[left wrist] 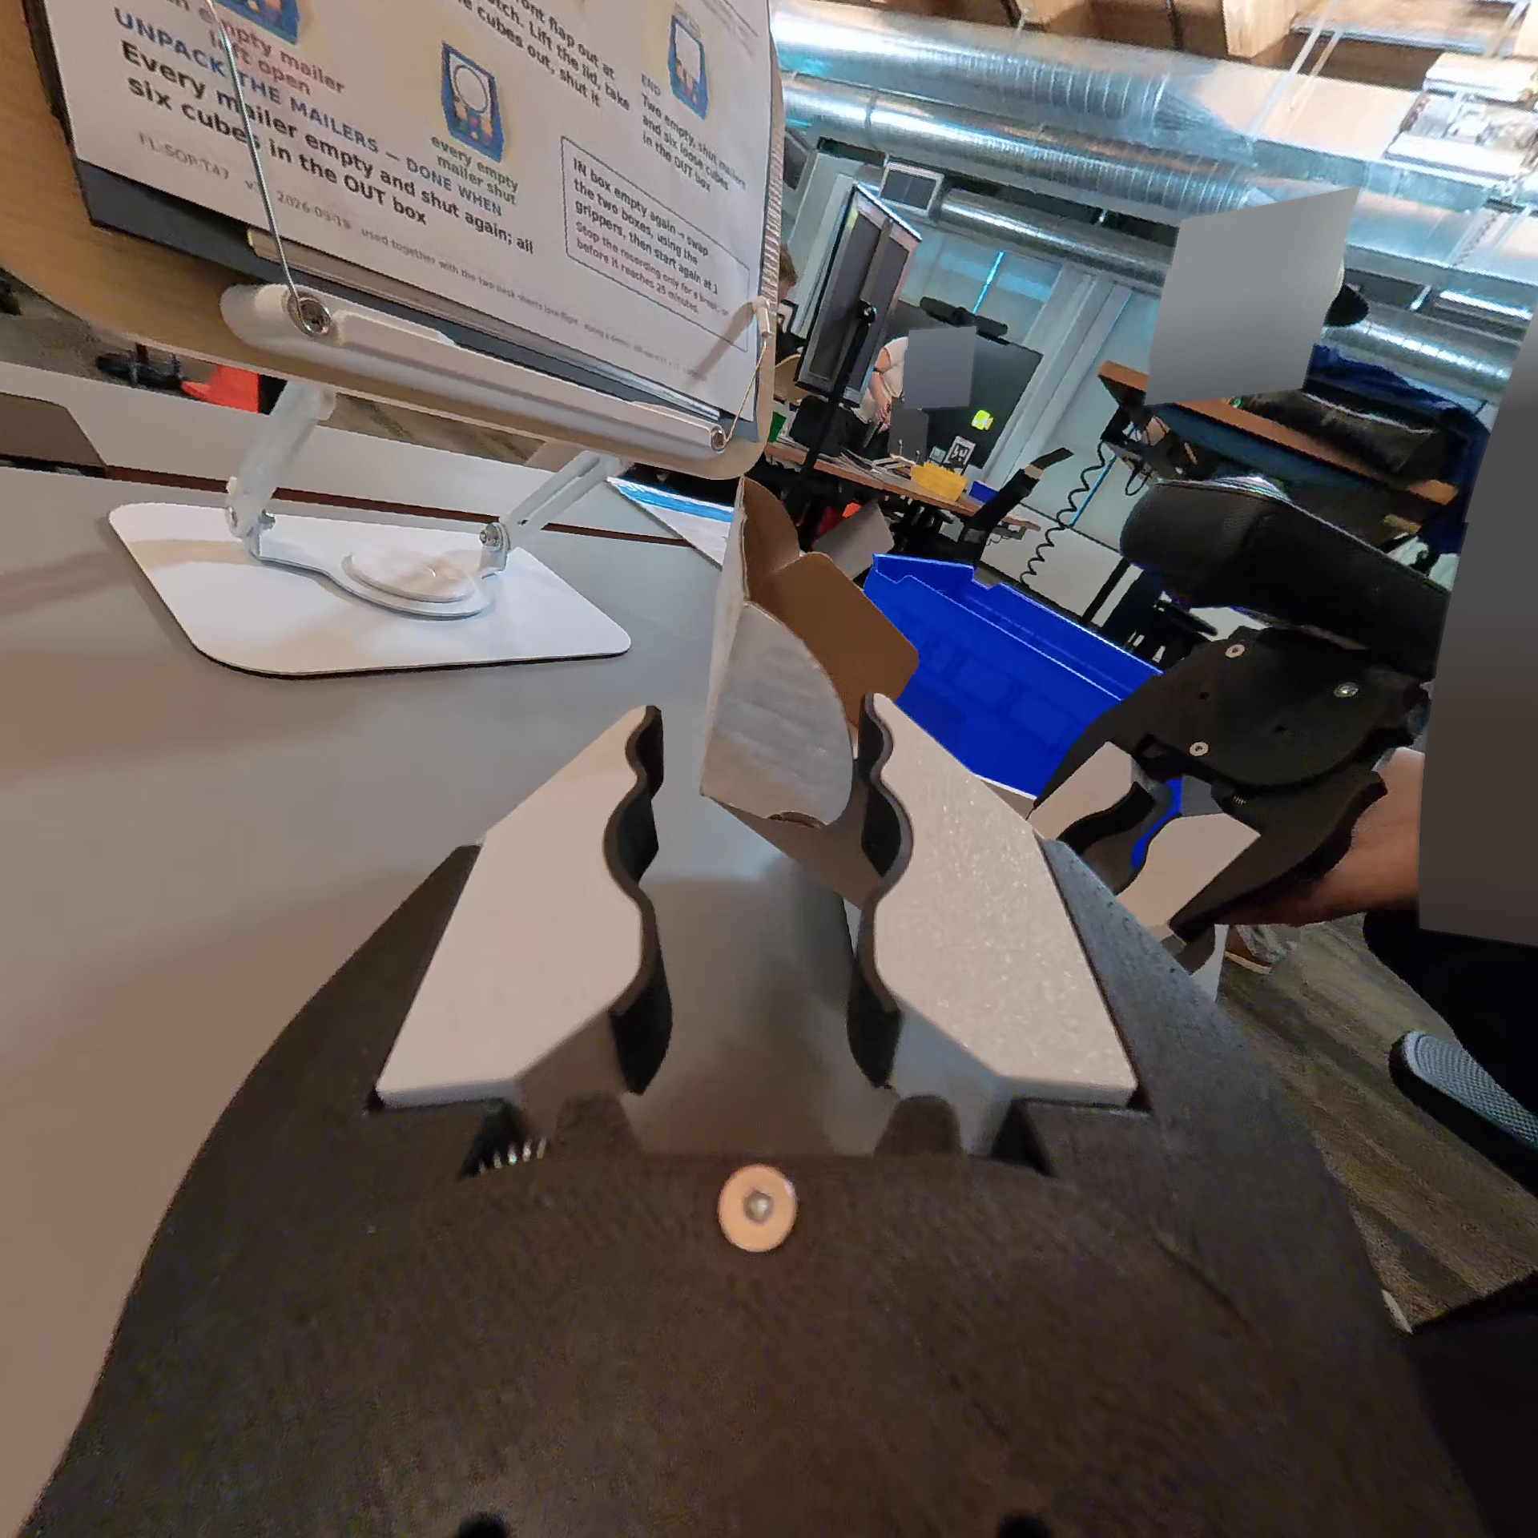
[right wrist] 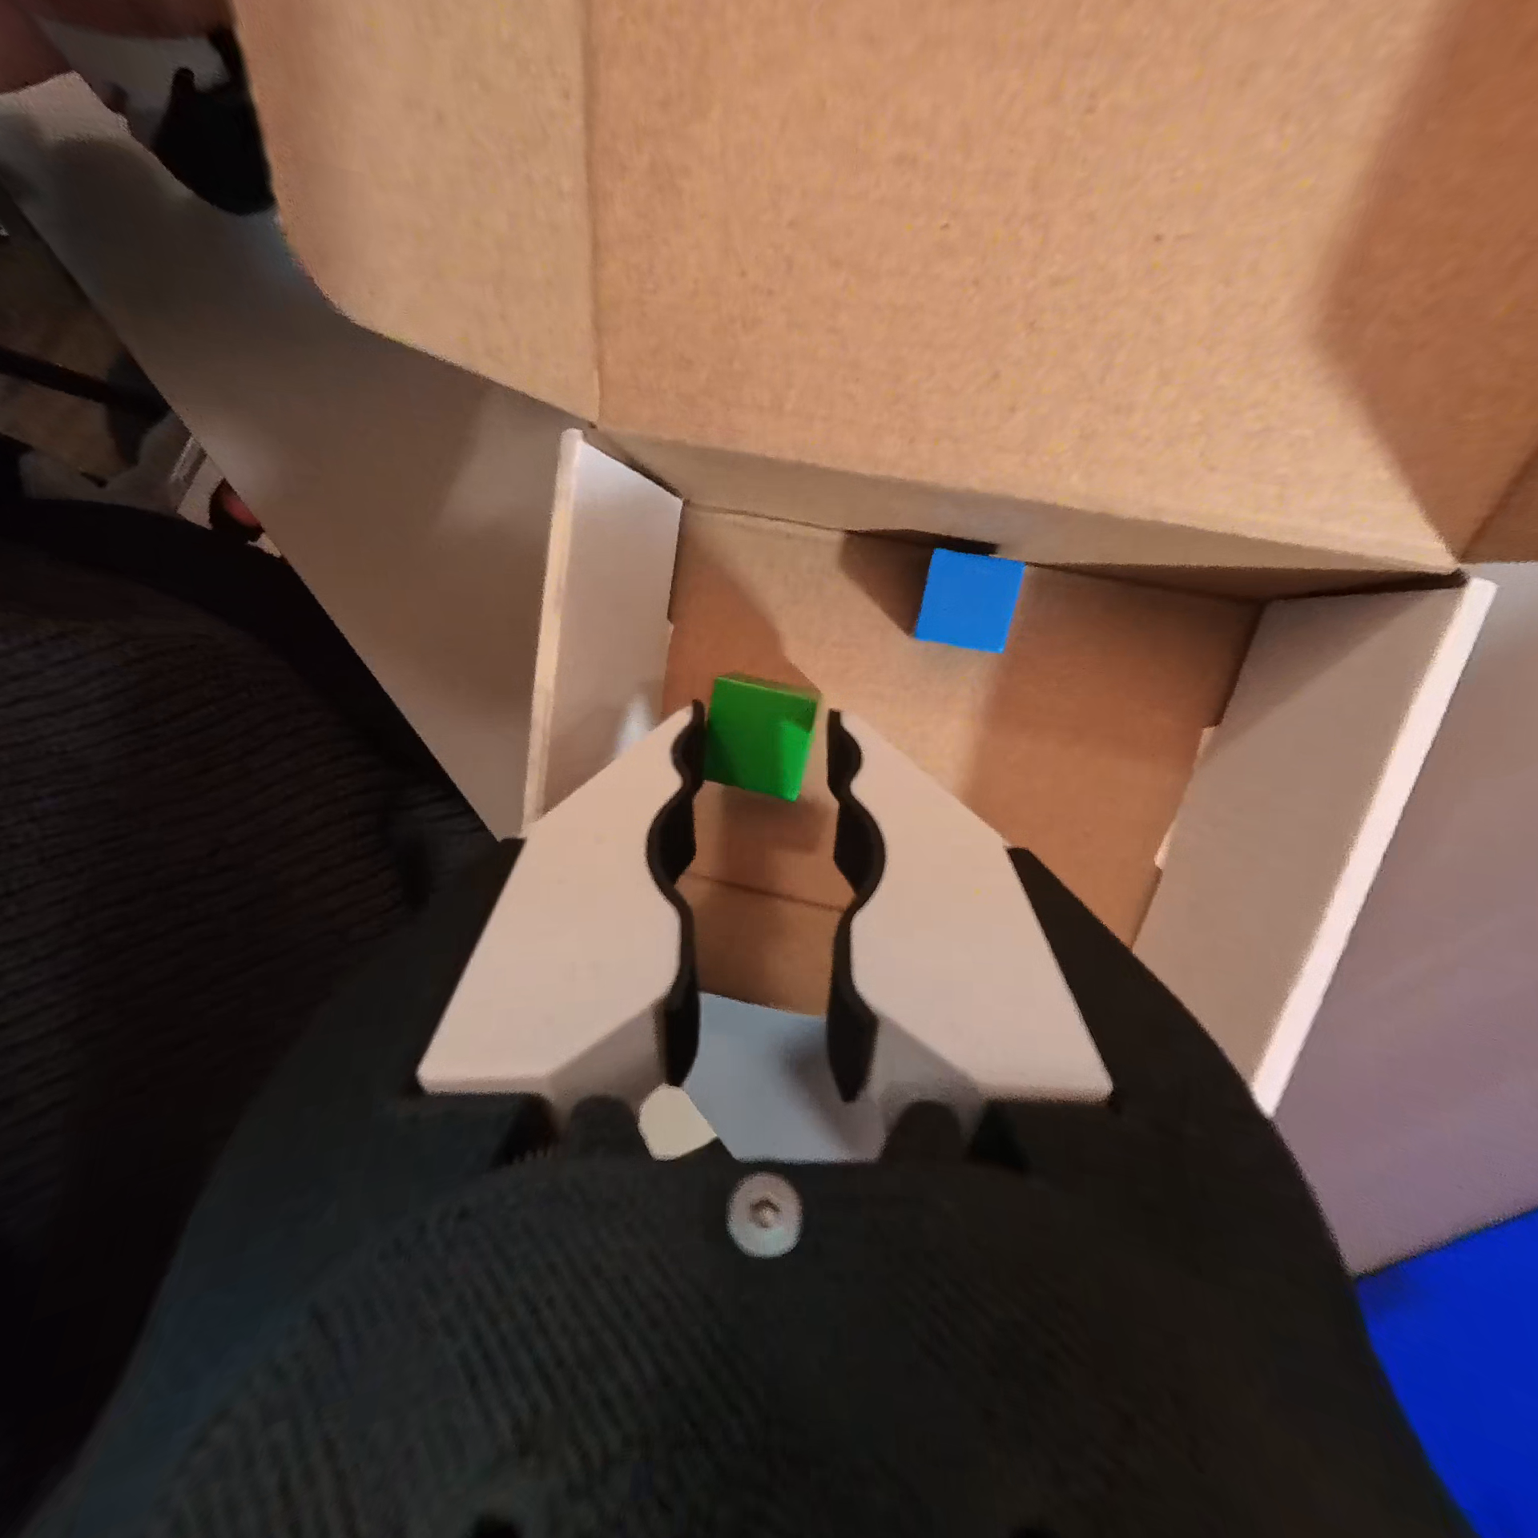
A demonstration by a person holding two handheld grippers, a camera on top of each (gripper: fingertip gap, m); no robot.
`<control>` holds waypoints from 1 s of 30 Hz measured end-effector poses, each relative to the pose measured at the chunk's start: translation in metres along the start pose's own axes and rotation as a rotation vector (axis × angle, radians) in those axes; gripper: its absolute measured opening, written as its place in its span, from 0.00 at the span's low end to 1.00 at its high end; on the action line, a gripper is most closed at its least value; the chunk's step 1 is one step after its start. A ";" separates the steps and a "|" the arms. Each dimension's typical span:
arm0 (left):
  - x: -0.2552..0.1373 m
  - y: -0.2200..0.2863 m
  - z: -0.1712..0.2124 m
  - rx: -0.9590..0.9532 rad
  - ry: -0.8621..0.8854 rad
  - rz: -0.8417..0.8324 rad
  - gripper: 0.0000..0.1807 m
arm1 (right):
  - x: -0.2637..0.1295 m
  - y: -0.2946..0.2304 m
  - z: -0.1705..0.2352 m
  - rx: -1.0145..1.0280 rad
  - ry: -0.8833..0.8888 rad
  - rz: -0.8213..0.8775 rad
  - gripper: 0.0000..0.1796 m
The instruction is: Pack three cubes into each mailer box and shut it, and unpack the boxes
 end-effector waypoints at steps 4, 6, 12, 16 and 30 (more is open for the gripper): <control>0.000 -0.001 0.000 -0.007 -0.002 -0.003 0.25 | -0.006 0.001 -0.005 -0.010 0.057 0.004 0.13; -0.001 -0.001 -0.001 -0.004 0.004 -0.007 0.25 | -0.028 0.013 -0.007 0.008 0.128 0.048 0.14; -0.003 -0.003 -0.002 -0.004 0.010 -0.013 0.24 | -0.162 0.113 0.062 0.316 0.279 0.497 0.13; -0.002 -0.002 -0.002 -0.002 0.009 -0.014 0.24 | -0.178 0.173 0.155 0.553 0.096 0.677 0.14; 0.000 -0.001 0.000 0.030 -0.005 -0.023 0.24 | -0.113 0.205 0.203 0.658 0.016 0.446 0.14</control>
Point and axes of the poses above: each gripper's, where its closed fingertips meet, x out along the fingers, z out of its underside, y = z × x across the jaws, the point moved 6 cm from there along -x, back along the fingers, and after that the axes turned 3 degrees about z, right-handed, at the moved point
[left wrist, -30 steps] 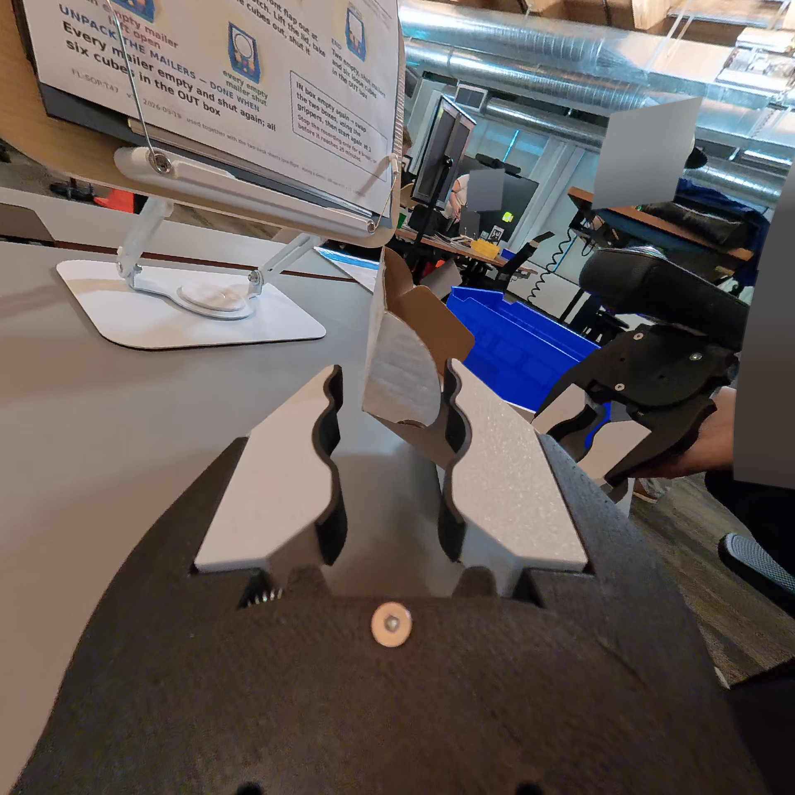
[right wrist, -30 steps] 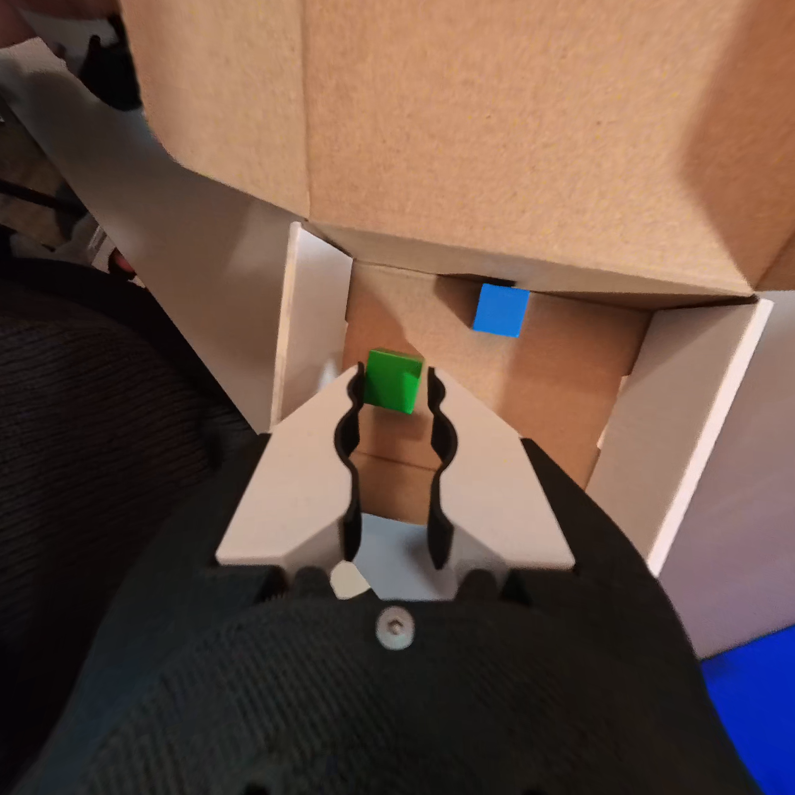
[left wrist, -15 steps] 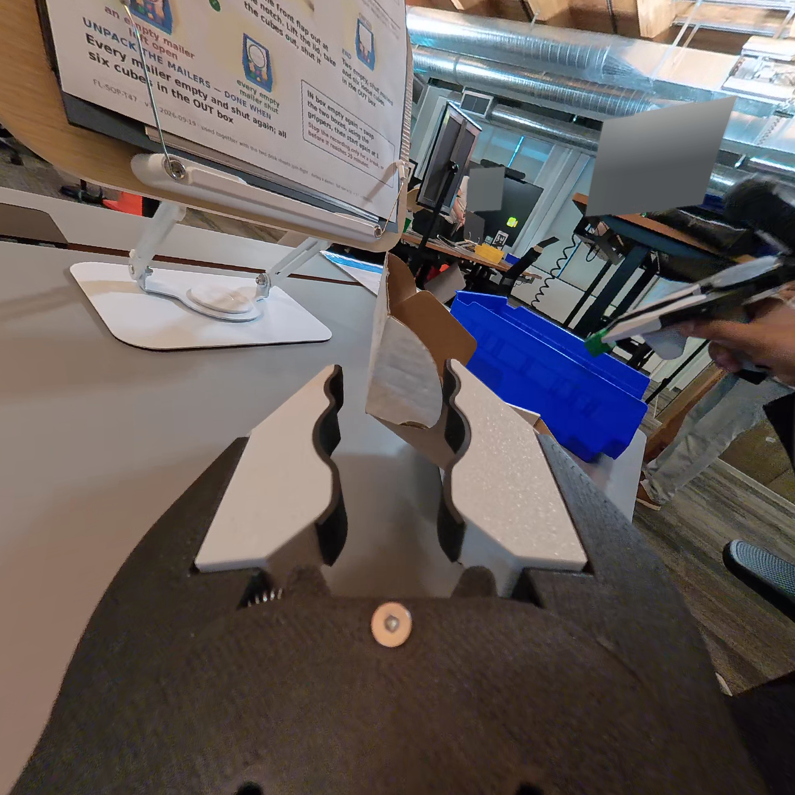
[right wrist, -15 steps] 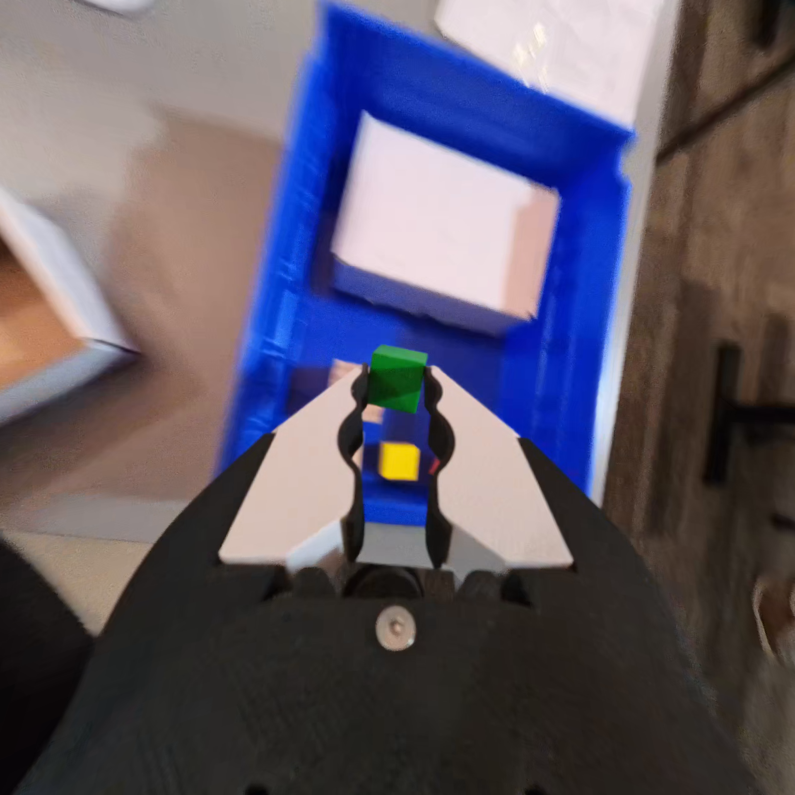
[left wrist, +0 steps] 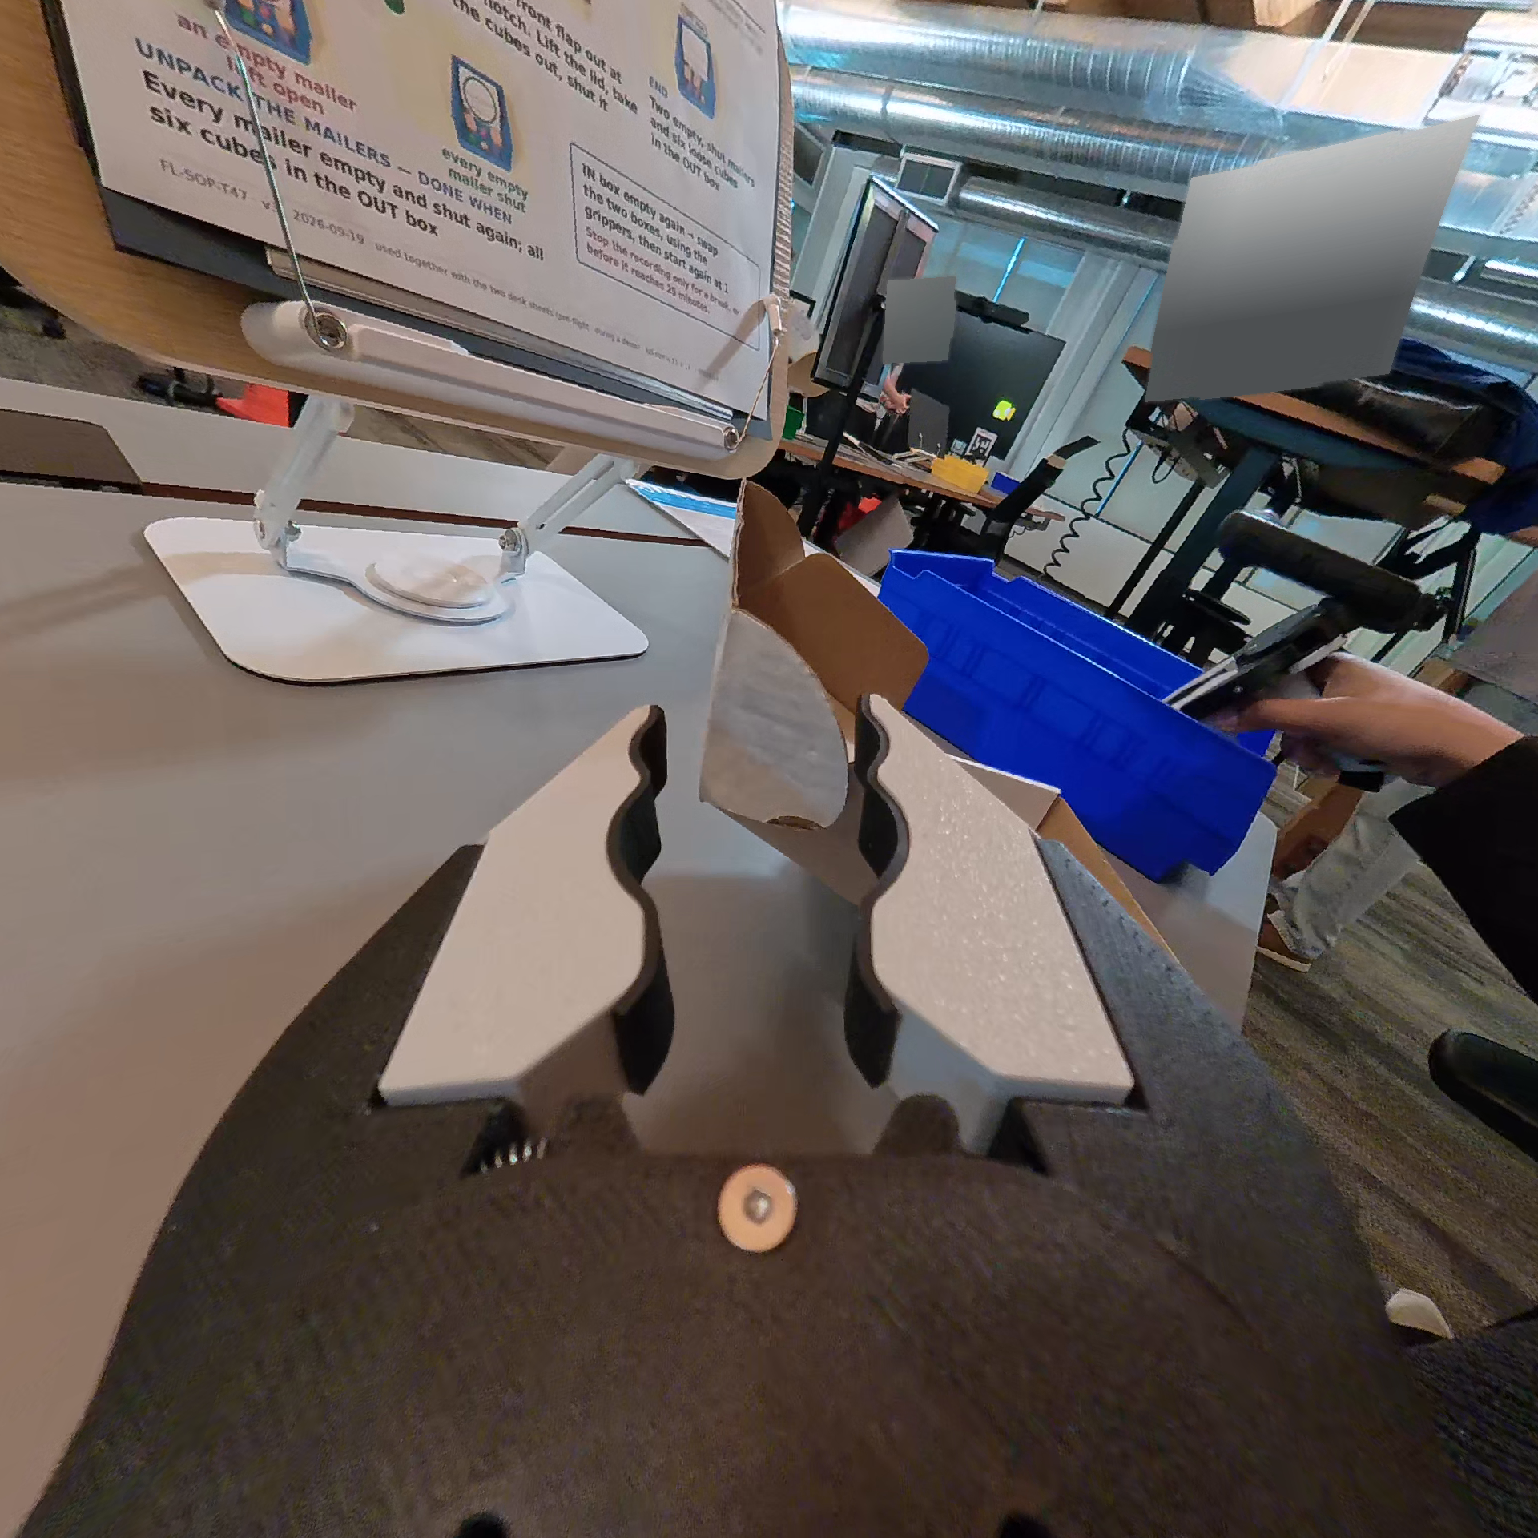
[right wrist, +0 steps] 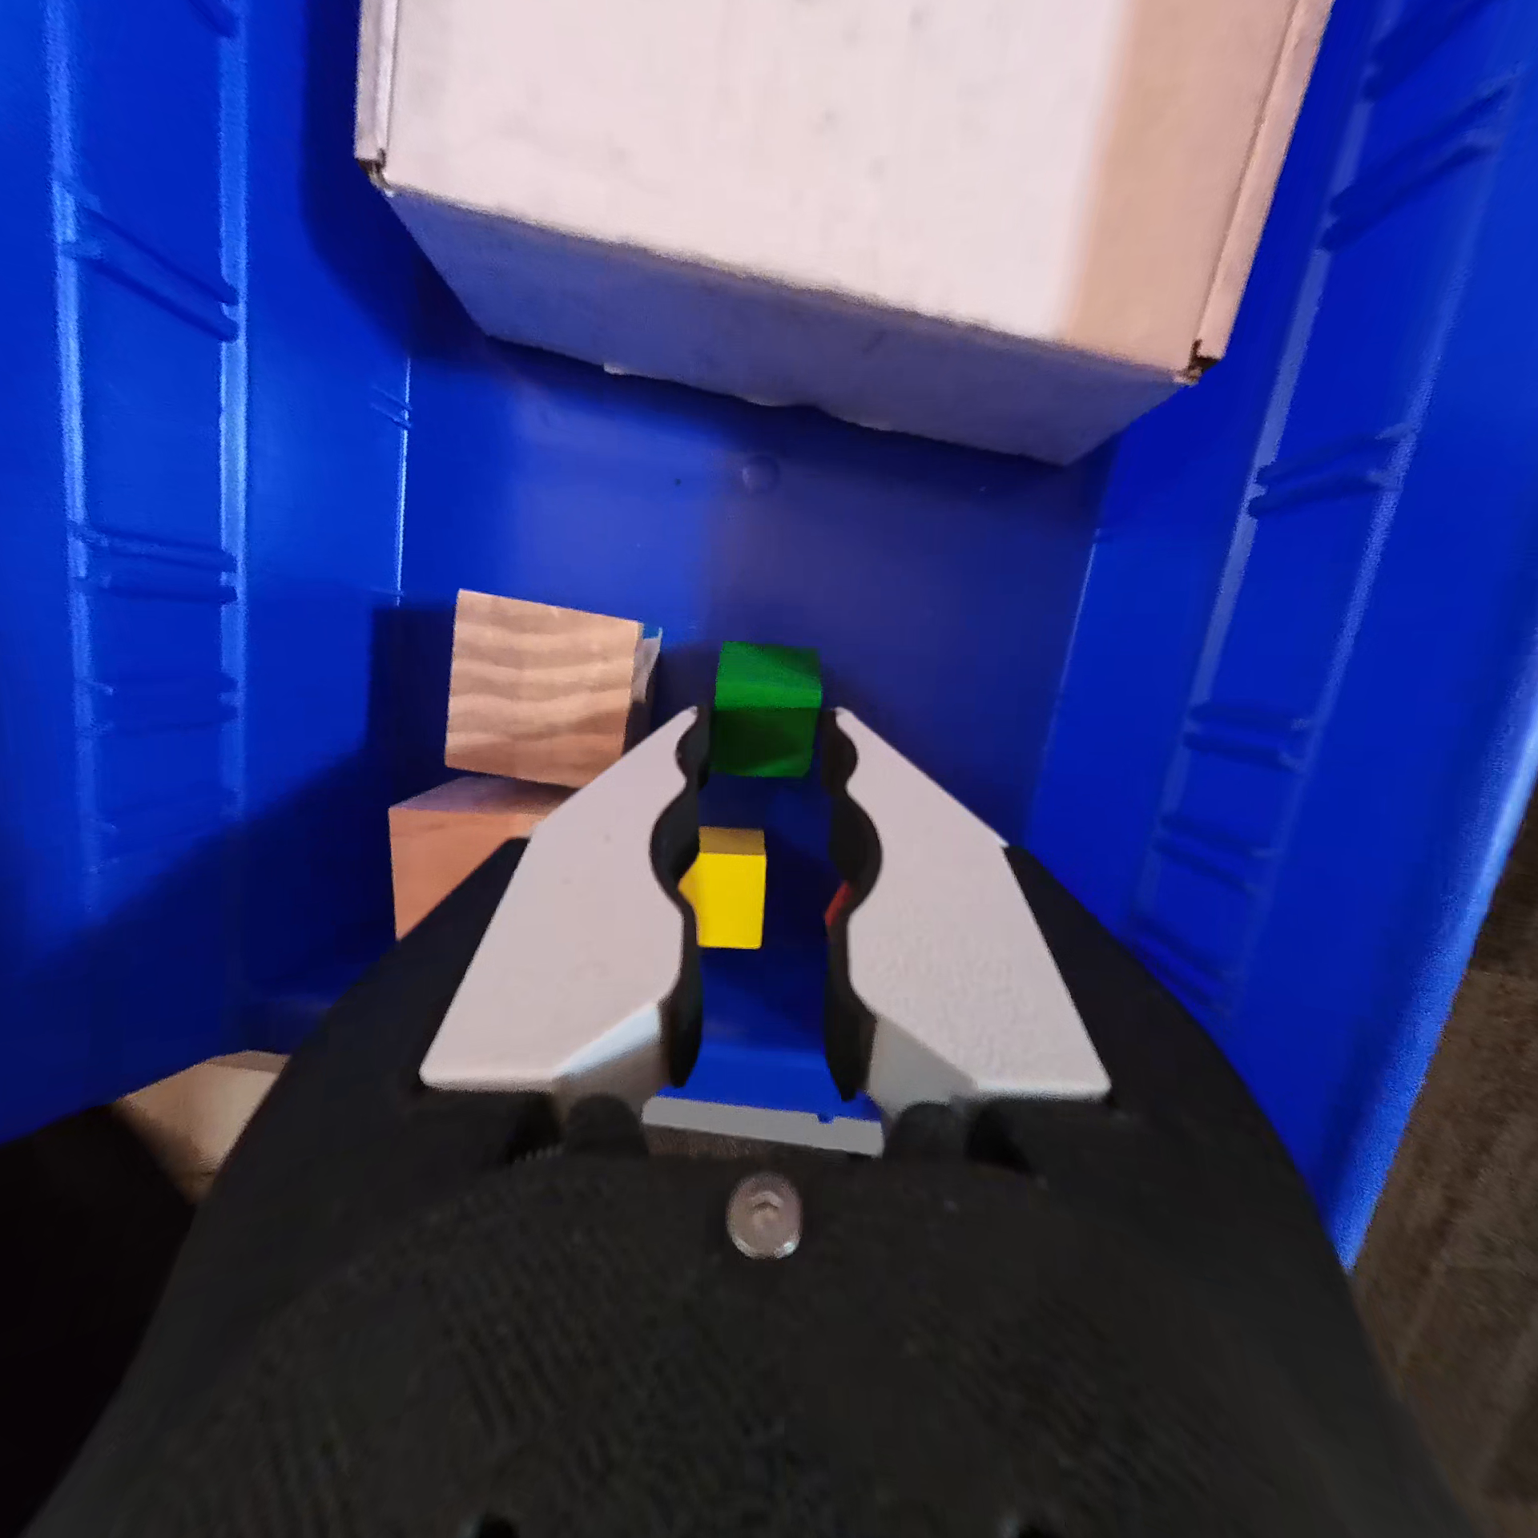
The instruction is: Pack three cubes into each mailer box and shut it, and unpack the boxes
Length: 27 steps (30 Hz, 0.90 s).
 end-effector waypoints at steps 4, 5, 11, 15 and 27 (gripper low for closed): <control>-0.001 -0.001 0.000 -0.006 0.001 0.004 0.24 | -0.014 0.000 -0.005 -0.011 0.030 0.044 0.18; -0.001 -0.001 0.000 -0.008 0.002 0.004 0.24 | -0.023 -0.003 -0.011 -0.016 0.075 0.051 0.17; 0.000 -0.002 0.000 -0.019 0.001 0.004 0.24 | -0.076 -0.095 -0.058 -0.206 0.363 -0.128 0.14; -0.001 -0.001 0.000 -0.009 0.000 0.004 0.24 | -0.076 -0.200 -0.068 -0.410 0.413 -0.386 0.14; -0.002 0.000 0.000 -0.017 0.002 0.018 0.24 | 0.014 -0.295 -0.060 -0.659 0.110 -0.316 0.15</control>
Point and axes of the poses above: each gripper's, where its closed fingertips meet, x out along the fingers, z out of its underside, y = z × x across the jaws, the point moved 6 cm from there along -x, back along the fingers, and after that the axes turned 3 degrees about z, right-handed, at the moved point
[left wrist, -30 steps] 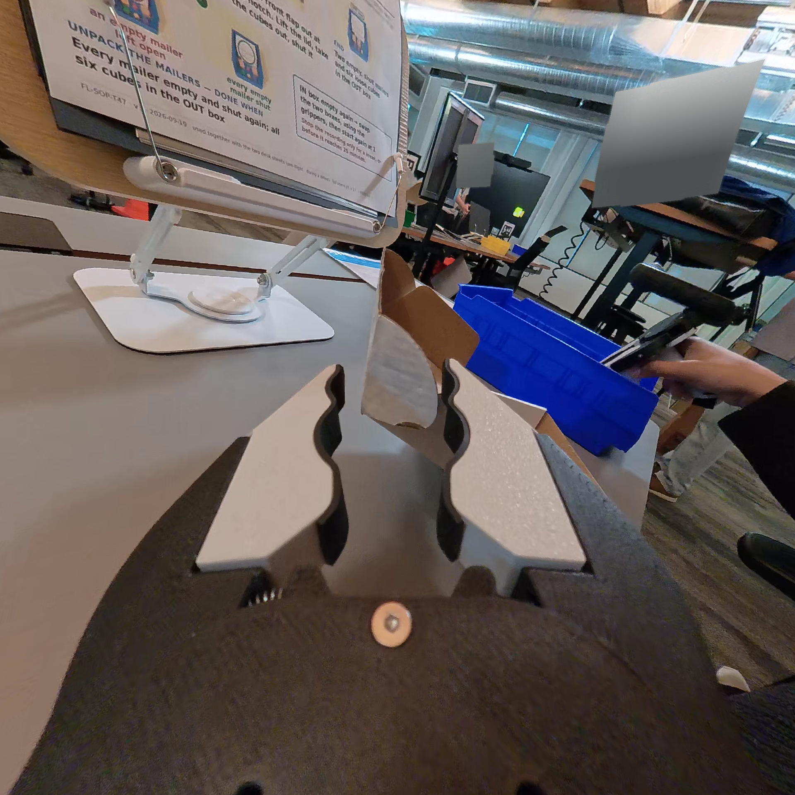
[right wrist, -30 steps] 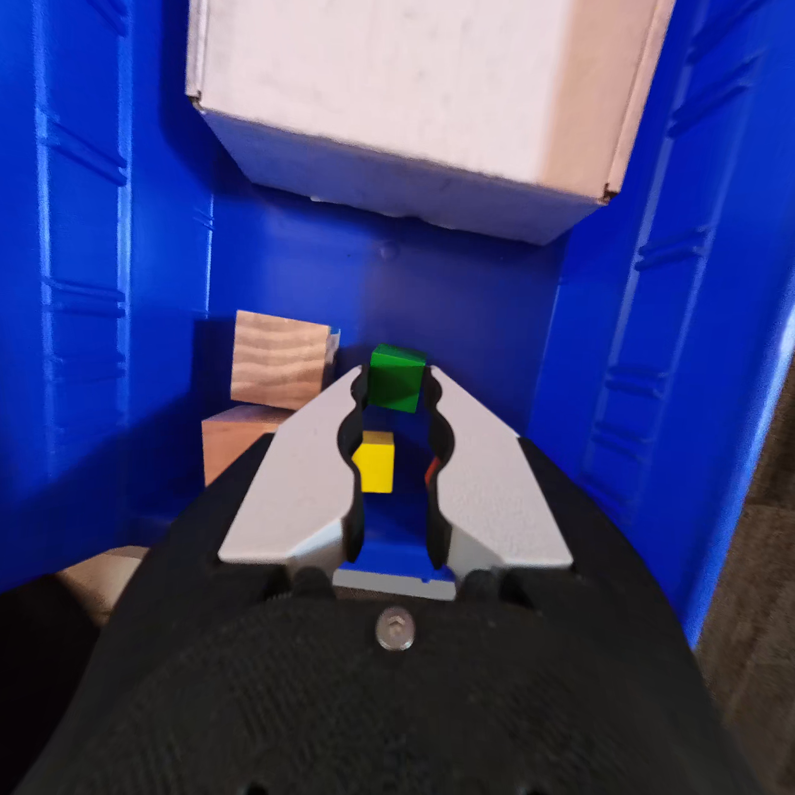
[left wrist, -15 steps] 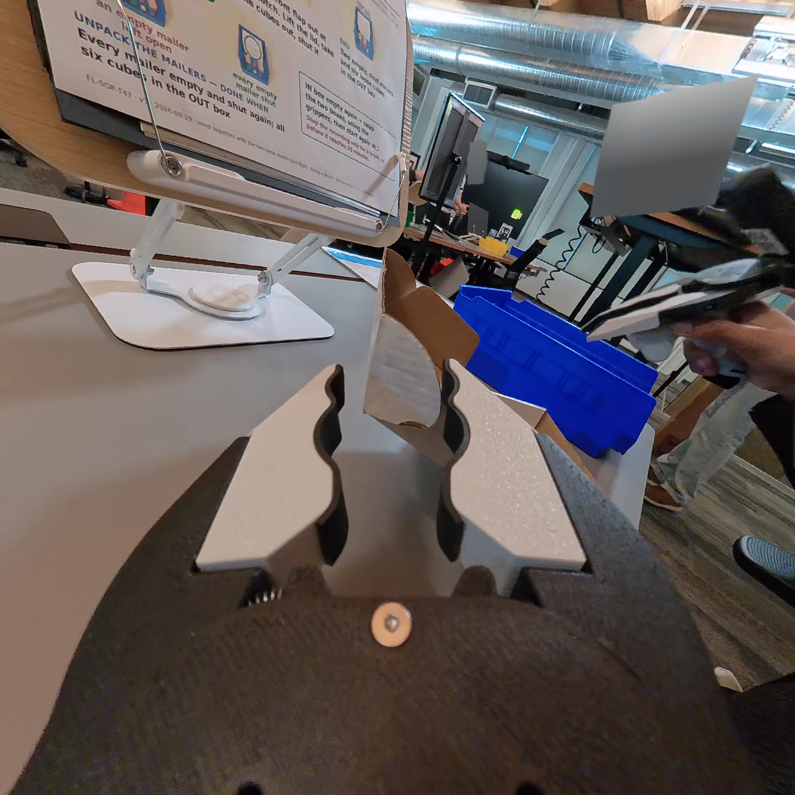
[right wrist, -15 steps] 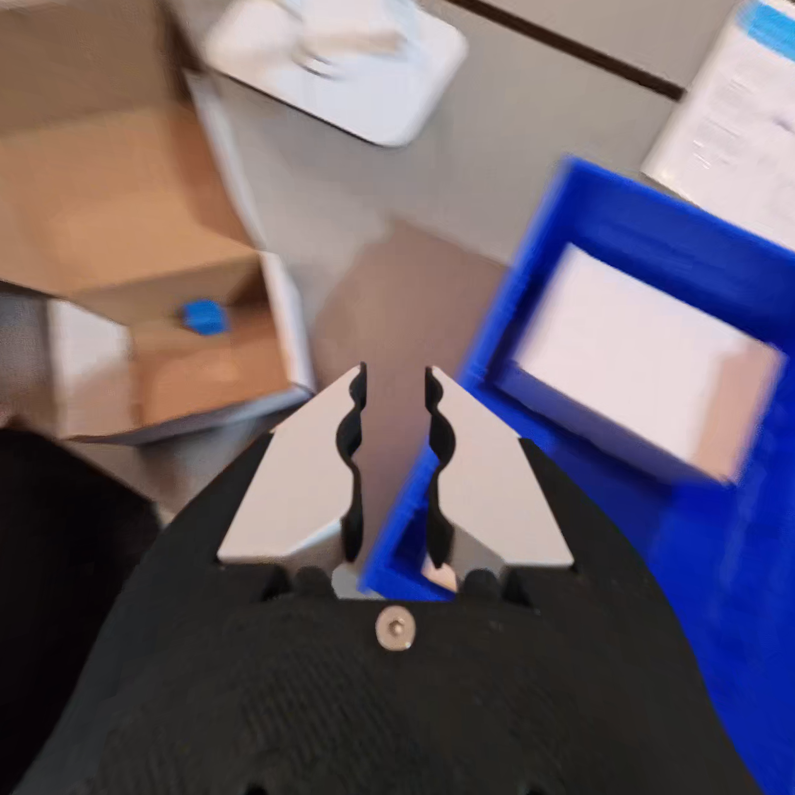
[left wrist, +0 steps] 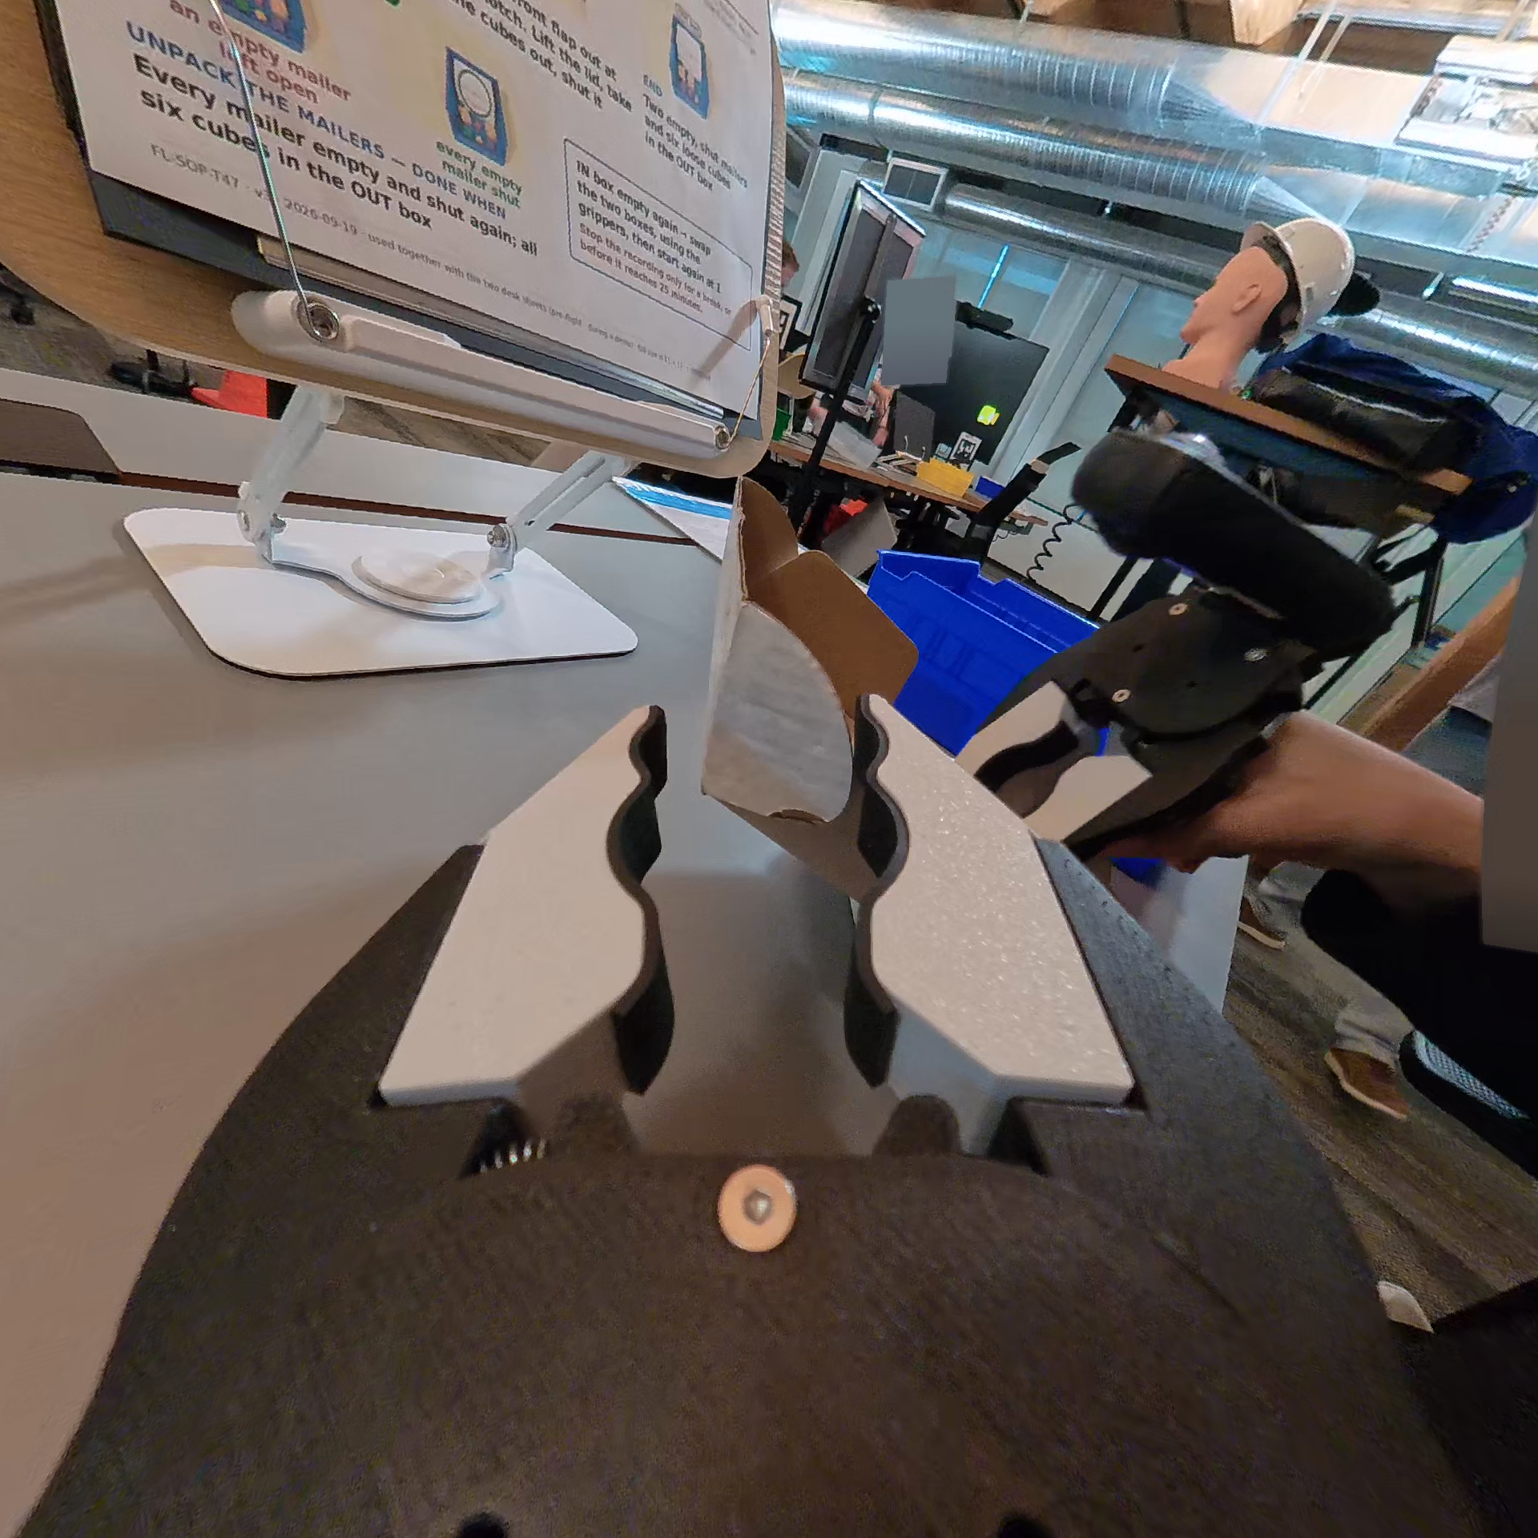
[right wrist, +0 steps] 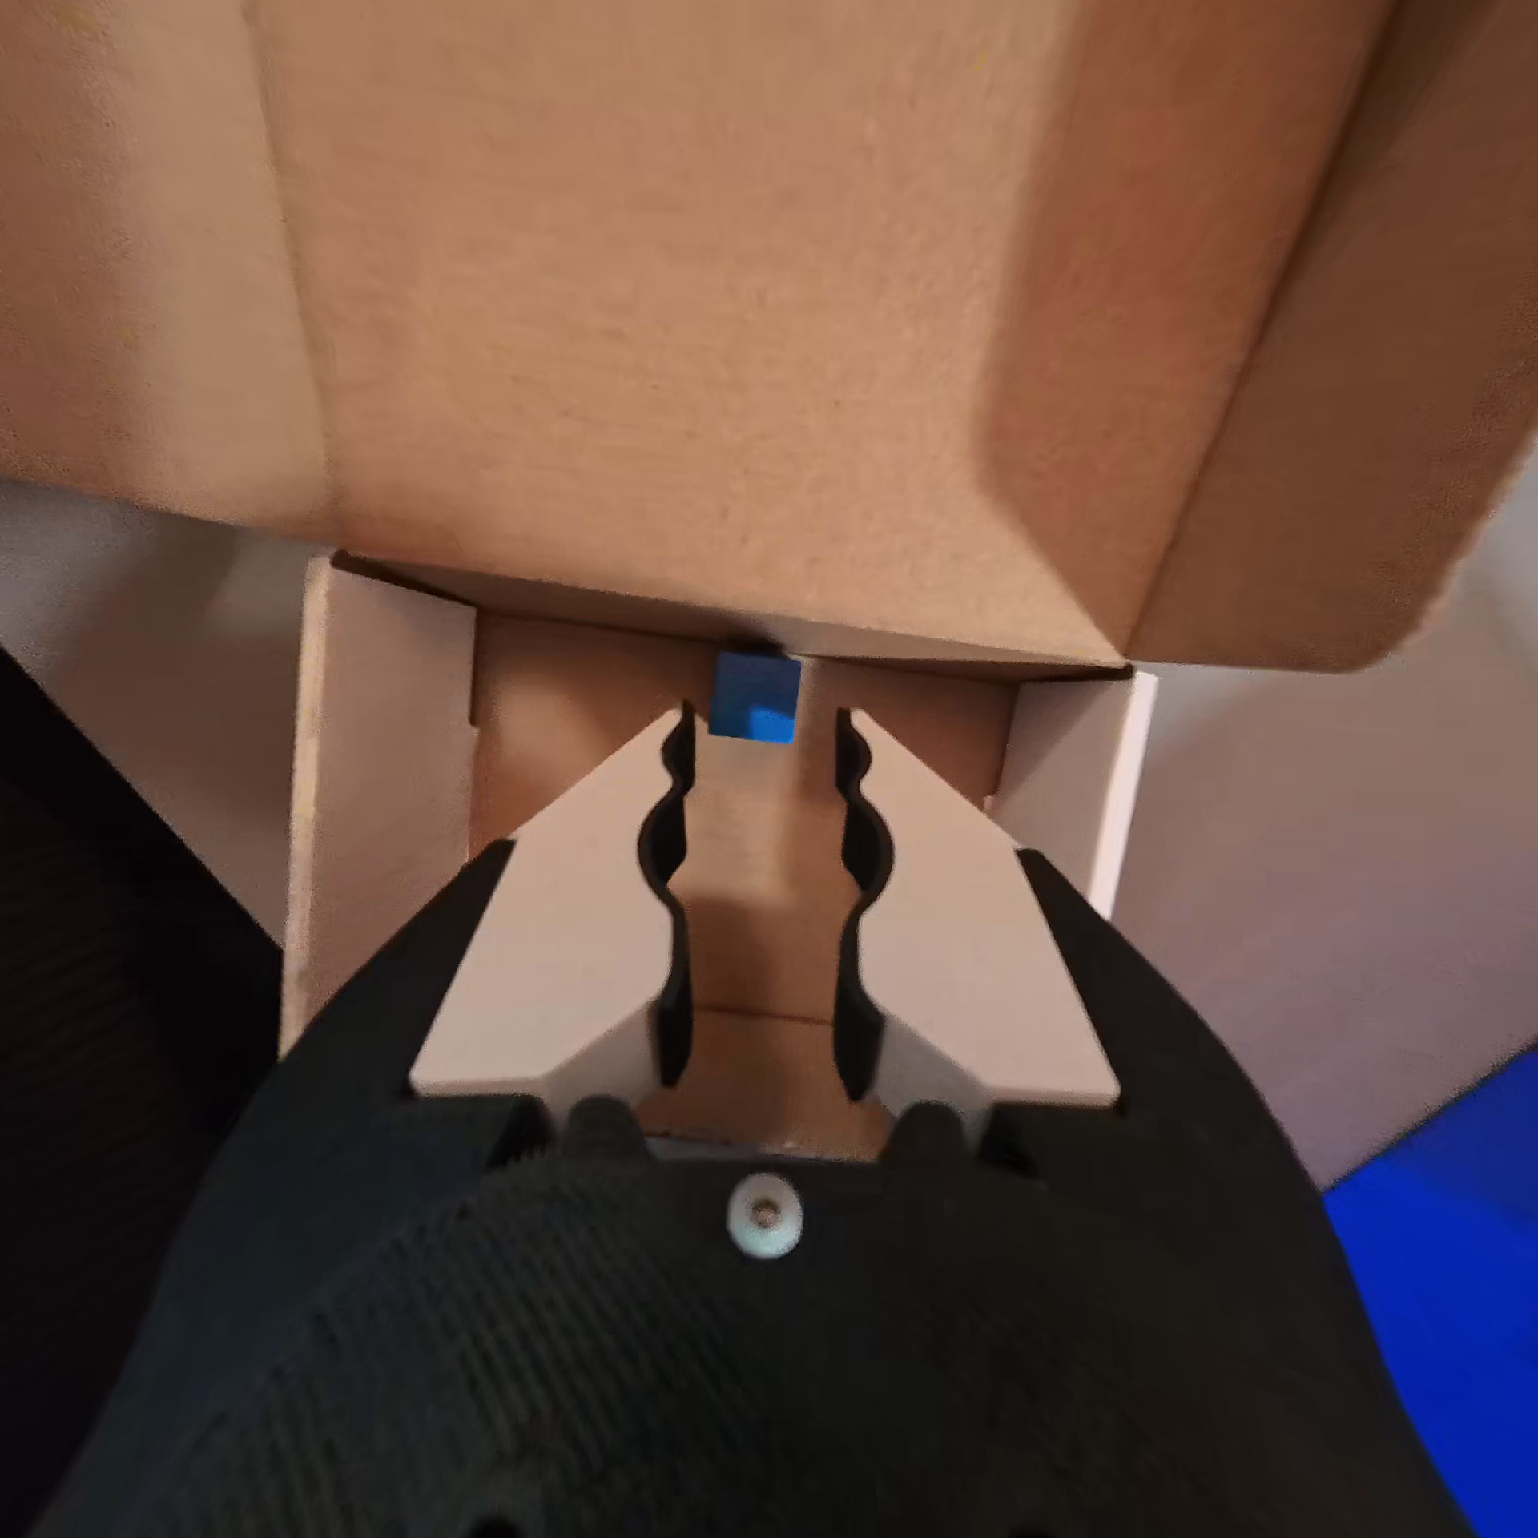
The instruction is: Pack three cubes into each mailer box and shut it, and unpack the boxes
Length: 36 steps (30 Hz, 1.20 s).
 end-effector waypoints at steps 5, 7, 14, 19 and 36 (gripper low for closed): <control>0.000 0.001 0.000 0.010 -0.001 -0.001 0.24 | -0.018 0.001 -0.006 0.000 0.117 -0.047 0.11; -0.001 0.001 0.000 0.015 -0.002 -0.004 0.24 | -0.051 0.023 -0.005 0.027 0.186 0.044 0.11; -0.002 0.000 -0.001 0.009 0.001 -0.007 0.24 | -0.195 0.161 0.120 0.446 0.157 0.581 0.11; -0.001 0.001 -0.001 0.016 0.000 -0.007 0.24 | -0.163 0.201 0.212 0.657 -0.027 0.569 0.11; 0.000 0.001 0.000 0.029 -0.008 -0.005 0.24 | -0.132 0.204 0.234 0.655 -0.179 0.528 0.18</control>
Point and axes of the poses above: each gripper's, where its closed fingertips meet, x out along the fingers, z out of its underside, y = z × x across the jaws, the point moved 6 cm from there along -x, back along the fingers, and after that the axes turned 3 degrees about z, right-handed, at the moved point
